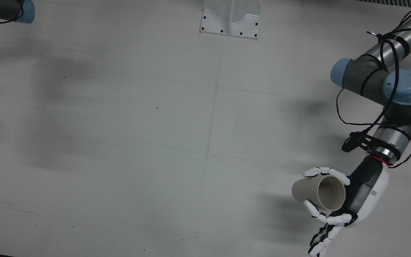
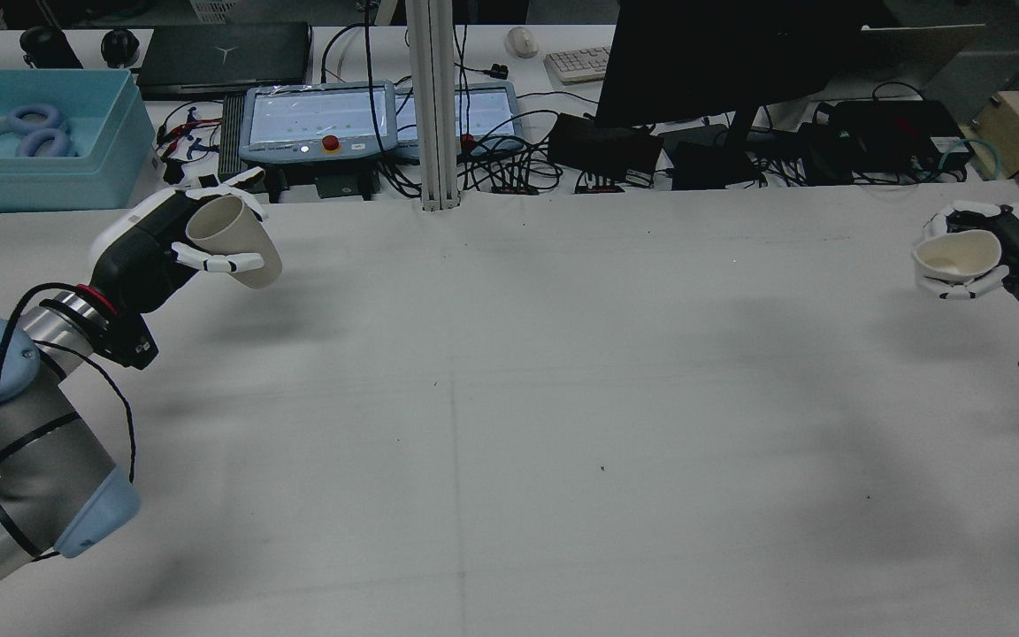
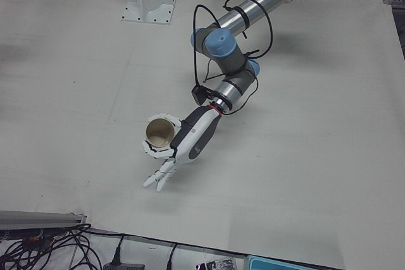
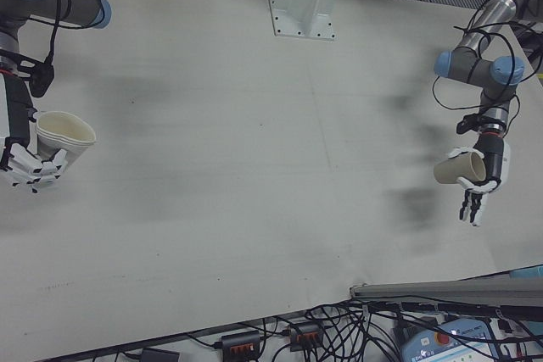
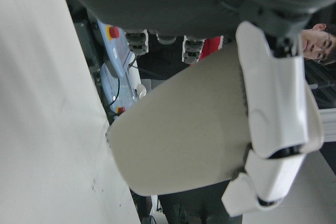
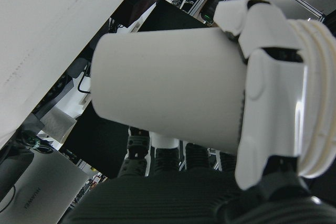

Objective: Pour water

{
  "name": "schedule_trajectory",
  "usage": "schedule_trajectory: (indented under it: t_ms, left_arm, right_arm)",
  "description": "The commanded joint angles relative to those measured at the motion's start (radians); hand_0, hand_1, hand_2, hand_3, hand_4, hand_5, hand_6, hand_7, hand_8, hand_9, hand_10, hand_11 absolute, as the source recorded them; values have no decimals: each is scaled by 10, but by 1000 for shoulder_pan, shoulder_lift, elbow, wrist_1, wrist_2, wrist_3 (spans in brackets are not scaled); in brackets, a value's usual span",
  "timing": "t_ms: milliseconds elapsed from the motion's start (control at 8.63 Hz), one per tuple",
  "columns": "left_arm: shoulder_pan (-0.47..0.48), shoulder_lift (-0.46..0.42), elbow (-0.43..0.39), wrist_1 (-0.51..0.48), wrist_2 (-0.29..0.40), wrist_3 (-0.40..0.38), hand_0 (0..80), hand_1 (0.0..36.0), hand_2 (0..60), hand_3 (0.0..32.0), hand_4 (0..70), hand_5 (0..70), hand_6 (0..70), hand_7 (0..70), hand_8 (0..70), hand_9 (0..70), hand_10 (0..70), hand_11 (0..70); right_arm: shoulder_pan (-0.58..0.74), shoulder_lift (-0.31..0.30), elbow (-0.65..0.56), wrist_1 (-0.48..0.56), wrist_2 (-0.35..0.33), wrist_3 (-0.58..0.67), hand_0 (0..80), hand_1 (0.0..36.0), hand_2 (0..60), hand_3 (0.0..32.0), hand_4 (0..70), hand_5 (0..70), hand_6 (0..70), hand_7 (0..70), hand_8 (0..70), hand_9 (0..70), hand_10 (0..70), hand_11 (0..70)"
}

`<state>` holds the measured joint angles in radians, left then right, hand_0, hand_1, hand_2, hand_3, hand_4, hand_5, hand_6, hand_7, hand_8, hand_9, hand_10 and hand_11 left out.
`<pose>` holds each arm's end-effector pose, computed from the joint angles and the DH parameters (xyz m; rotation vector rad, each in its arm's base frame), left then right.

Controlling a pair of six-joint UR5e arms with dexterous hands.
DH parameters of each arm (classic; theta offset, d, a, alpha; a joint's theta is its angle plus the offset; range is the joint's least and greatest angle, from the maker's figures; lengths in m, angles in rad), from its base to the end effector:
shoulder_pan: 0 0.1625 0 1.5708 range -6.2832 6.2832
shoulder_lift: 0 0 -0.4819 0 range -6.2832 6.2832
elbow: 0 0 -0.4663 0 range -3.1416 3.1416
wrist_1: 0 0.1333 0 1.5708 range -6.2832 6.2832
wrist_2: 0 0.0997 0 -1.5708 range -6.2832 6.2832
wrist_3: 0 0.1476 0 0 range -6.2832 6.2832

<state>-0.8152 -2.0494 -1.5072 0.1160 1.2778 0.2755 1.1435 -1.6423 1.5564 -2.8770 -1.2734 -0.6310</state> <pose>0.4295 -0.7124 0.4559 -0.2956 2.2337 -1.6015 -0.0825 -0.6072 0.7562 0.4743 -2.0592 1.6709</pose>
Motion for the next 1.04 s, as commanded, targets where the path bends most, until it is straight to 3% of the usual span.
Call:
schedule_trajectory:
  t_ms: [0,232,579,811,927]
  left_arm:
    - [163,-73,1,24,-43,71,606,360,600,0,690,700,53,98,4,7,40,79]
    - [218,-156,-11,51,-43,250,613,360,600,0,688,700,52,97,3,7,37,77]
    - [260,-295,-27,77,-37,552,641,360,600,0,651,700,35,90,0,6,27,66]
    - [361,-394,33,76,-37,638,641,360,600,0,659,700,47,95,1,8,28,67]
    - [364,-446,92,61,-37,649,635,360,600,0,678,700,57,100,3,10,33,73]
  right_arm:
    - [91,-1,181,-174,-73,-6,710,283,388,0,488,613,573,507,496,586,276,418]
    - [90,1,218,-226,-72,-7,793,309,428,0,545,639,604,527,486,571,267,407]
    - [116,27,221,-258,-76,-7,800,312,426,0,562,636,611,527,480,562,268,408]
    - [108,99,269,-399,-77,-13,800,331,445,0,596,656,619,537,470,545,260,399]
    - [82,129,305,-460,-77,-39,800,334,443,0,584,655,613,530,466,538,255,392]
